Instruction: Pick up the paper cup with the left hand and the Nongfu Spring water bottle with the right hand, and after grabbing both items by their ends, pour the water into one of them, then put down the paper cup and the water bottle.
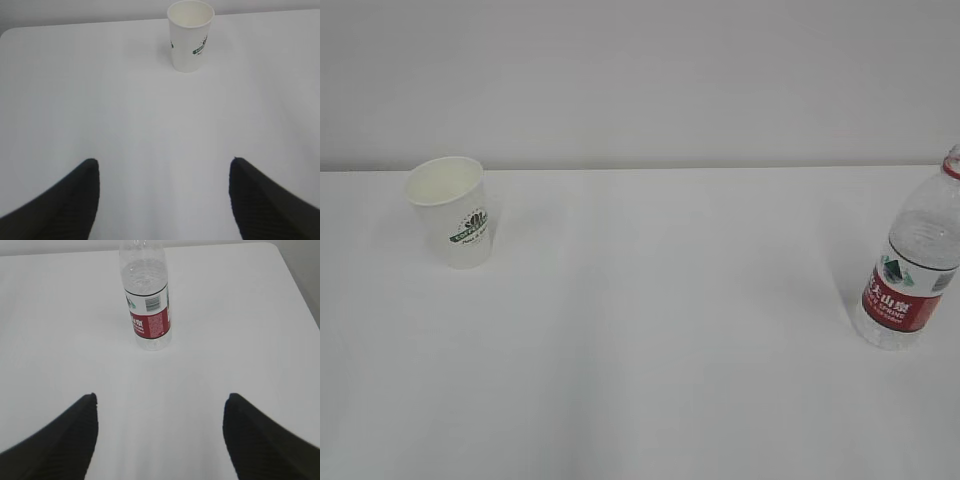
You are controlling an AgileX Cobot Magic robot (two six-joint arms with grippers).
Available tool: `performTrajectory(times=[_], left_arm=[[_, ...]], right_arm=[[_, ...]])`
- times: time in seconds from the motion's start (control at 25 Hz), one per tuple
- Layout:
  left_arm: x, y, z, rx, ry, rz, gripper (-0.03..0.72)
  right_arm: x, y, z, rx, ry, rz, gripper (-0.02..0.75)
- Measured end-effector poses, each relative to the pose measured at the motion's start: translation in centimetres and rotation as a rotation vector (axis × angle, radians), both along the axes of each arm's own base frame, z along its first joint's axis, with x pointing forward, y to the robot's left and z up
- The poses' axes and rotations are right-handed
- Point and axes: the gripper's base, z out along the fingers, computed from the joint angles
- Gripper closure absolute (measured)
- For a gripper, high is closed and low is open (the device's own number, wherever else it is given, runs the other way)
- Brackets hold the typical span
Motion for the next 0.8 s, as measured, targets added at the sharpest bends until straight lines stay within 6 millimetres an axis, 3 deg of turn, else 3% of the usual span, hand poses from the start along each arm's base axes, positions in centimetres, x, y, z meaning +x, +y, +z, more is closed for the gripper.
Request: performTrajectory(times=[0.8], left_arm=[[0.00, 0.00, 0.00, 0.000, 0.000, 0.000, 0.109]], right_arm=[[0.00, 0.00, 0.00, 0.000, 0.000, 0.000, 0.151]])
